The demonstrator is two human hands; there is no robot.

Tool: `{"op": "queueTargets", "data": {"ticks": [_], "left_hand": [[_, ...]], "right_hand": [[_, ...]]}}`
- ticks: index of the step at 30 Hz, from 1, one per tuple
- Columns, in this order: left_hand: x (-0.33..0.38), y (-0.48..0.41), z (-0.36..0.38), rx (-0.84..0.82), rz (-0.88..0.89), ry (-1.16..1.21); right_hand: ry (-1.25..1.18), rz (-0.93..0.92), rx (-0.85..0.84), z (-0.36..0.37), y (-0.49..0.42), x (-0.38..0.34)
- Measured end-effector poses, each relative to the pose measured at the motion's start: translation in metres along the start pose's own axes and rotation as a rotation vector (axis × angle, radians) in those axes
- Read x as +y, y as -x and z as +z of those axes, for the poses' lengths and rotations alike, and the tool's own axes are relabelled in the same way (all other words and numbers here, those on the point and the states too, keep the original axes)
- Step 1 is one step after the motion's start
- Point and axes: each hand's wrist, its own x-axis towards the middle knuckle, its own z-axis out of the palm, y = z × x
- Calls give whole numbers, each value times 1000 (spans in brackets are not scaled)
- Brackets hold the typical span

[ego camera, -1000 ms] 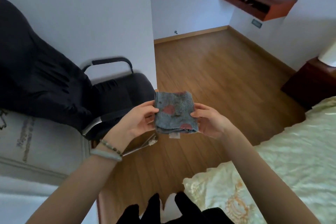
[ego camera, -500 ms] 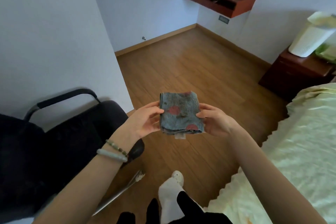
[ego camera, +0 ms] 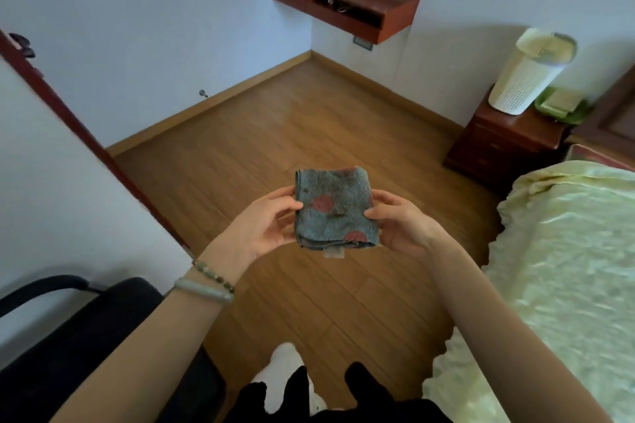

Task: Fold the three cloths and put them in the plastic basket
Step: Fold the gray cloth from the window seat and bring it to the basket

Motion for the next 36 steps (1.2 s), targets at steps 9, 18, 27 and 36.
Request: {"op": "queueTargets", "data": {"ticks": [9,18,27,36], "left_hand": [[98,-164,16,-81,-64,-85],[211,-311,52,-203,-125,-194],[265,-456,117,-320,-171,-245],[330,-613,224,-393,-196,-324]], "right_hand": [[-101,-53,118,-44,-128,-78],[-209,-111,214,-84,-237,-176],[-270,-181,325,-163,-322,-249],[-316,-225,351,-281,-412,-356]]}}
